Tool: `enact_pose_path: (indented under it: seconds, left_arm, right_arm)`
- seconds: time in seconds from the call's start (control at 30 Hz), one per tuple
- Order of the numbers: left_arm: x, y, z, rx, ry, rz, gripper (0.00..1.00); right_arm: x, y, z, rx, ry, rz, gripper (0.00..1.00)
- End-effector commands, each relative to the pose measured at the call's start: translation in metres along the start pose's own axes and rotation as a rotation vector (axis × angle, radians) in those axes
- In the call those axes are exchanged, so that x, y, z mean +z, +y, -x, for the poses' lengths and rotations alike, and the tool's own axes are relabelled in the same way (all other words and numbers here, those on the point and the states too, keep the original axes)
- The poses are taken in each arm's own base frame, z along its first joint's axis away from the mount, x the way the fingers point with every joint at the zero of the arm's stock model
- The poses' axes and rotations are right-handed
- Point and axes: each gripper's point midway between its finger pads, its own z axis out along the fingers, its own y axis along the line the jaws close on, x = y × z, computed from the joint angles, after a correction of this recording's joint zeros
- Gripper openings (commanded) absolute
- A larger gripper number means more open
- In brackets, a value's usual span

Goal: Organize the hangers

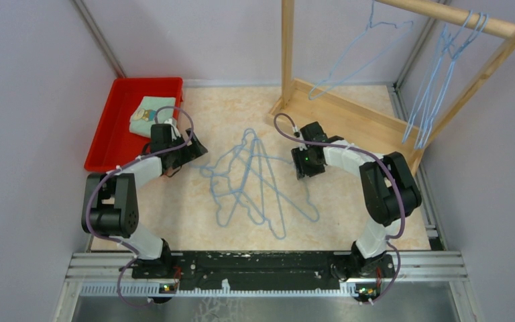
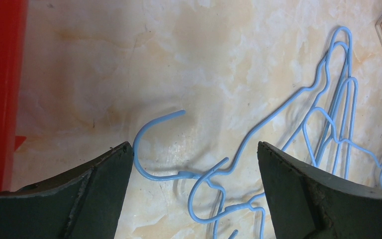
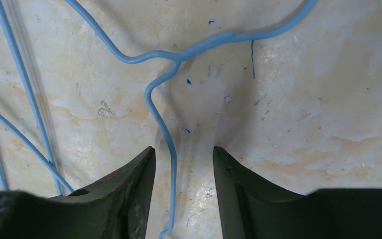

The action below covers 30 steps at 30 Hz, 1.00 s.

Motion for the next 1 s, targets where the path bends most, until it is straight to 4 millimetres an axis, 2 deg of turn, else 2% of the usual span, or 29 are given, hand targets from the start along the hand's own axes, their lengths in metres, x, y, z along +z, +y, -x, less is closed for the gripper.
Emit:
enact_pose_path:
  seconds: [0.0,0.3,0.43,0.6,0.63,0.73,0.9,0.97]
  left_arm:
    - [0.006,0.023,-0.009,-0.025,0.043,0.086,1.0]
    - [0.007,0.024,-0.008,-0.024,0.044,0.093,1.0]
    - [0.006,0.021,-0.008,-0.028,0.044,0.081,1.0]
    - [0.004,0.012,-0.003,-0.042,0.034,0.051,1.0]
    - [0.004,0.009,-0.001,-0.051,0.038,0.043,1.0]
    - [0.001,-0.015,0.004,-0.057,0.048,-0.003,0.99]
    - [-0.015,-0.088,0.01,-0.026,0.042,-0.133,0.98]
    - [-0.02,-0.105,0.005,-0.057,0.063,-0.172,0.98]
  right_arm:
    - [0.019,0.018,-0.009,-0.006,0.031,0.104,0.42]
    - [0.025,0.019,-0.022,0.015,0.051,0.12,0.02]
    - [0.013,0.021,-0.009,-0.005,-0.002,0.123,0.0]
    - [-0.016,0.024,0.019,-0.025,-0.082,0.123,0.0]
    - [-0.03,0.027,0.029,-0.032,-0.123,0.129,0.0]
    - [-0.049,0.033,0.044,-0.05,-0.169,0.128,0.0]
    - [-0.079,0.054,0.067,-0.104,-0.254,0.132,0.0]
    - [-0.093,0.068,0.076,-0.128,-0.29,0.148,0.0]
